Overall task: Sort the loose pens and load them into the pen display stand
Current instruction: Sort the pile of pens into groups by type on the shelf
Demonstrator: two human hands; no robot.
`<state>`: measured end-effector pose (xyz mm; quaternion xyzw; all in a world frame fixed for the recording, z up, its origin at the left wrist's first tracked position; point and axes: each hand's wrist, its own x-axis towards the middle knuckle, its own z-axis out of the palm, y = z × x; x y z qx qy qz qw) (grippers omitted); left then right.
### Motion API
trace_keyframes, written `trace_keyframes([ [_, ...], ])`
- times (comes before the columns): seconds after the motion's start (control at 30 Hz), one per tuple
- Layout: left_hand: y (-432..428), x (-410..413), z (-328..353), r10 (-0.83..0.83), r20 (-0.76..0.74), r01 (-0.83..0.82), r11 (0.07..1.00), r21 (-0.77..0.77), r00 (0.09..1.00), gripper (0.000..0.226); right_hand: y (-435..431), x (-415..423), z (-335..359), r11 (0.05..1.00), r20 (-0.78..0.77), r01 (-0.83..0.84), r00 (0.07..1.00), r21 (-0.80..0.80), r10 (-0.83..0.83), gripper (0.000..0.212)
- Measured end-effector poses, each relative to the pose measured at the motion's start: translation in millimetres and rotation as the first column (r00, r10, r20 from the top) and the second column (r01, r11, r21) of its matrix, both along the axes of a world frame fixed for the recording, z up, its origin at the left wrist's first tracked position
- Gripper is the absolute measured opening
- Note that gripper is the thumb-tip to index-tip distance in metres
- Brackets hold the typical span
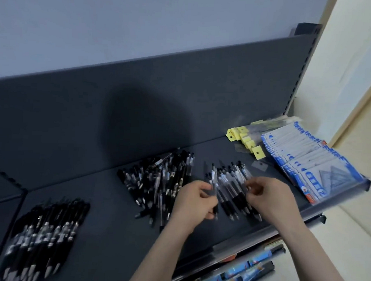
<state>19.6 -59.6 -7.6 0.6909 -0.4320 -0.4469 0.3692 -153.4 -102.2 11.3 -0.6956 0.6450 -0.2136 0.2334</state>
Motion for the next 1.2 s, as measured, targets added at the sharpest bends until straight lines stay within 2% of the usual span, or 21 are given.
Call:
trace_keyframes([
  [0.17, -13, -31, -7, 0.067, 0.074, -0.068, 0.998, 0.006, 0.995, 0.026, -17, -10, -3, 0.999, -0.103, -0.047, 0.994, -0.006, 0.046, 0.033],
  [0.33, -15, -44, -7, 0.092, 0.128, -0.095, 0.995, 0.016, 0.988, 0.027, -27, -9, -6, 0.996, -0.164, -0.092, 0.982, -0.002, 0.090, 0.028],
  [0.6, -6, -34, -5, 0.110, 0.245, -0.100, 0.994, -0.054, 0.963, 0.019, -24, -3, -6, 0.994, -0.090, -0.106, 0.991, -0.038, 0.103, 0.026],
  [0.73, -1, 1, 0, 0.206, 0.431, -0.147, 0.975, -0.167, 0.878, 0.016, -15, 17, -2, 0.989, -0.017, -0.143, 0.990, -0.035, 0.142, 0.025],
  [0.87, -1, 51, 10, 0.328, 0.549, -0.239, 0.944, -0.229, 0.769, 0.020, -3, 49, -6, 0.968, 0.042, -0.252, 0.967, 0.006, 0.252, 0.023],
  [0.97, -11, 69, 18, 0.223, 0.661, -0.173, 0.975, -0.142, 0.716, 0.022, 3, 80, -16, 0.948, 0.086, -0.314, 0.947, 0.047, 0.309, 0.022],
  [1.07, -24, 75, 22, 0.078, 0.757, -0.107, 0.994, -0.011, 0.649, 0.009, 9, 104, -24, 0.952, 0.091, -0.297, 0.953, 0.071, 0.290, 0.019],
  [1.2, -36, 81, 20, -0.022, 0.770, -0.070, 0.994, 0.087, 0.637, 0.012, 14, 121, -33, 0.967, 0.083, -0.242, 0.968, 0.076, 0.236, 0.018],
])
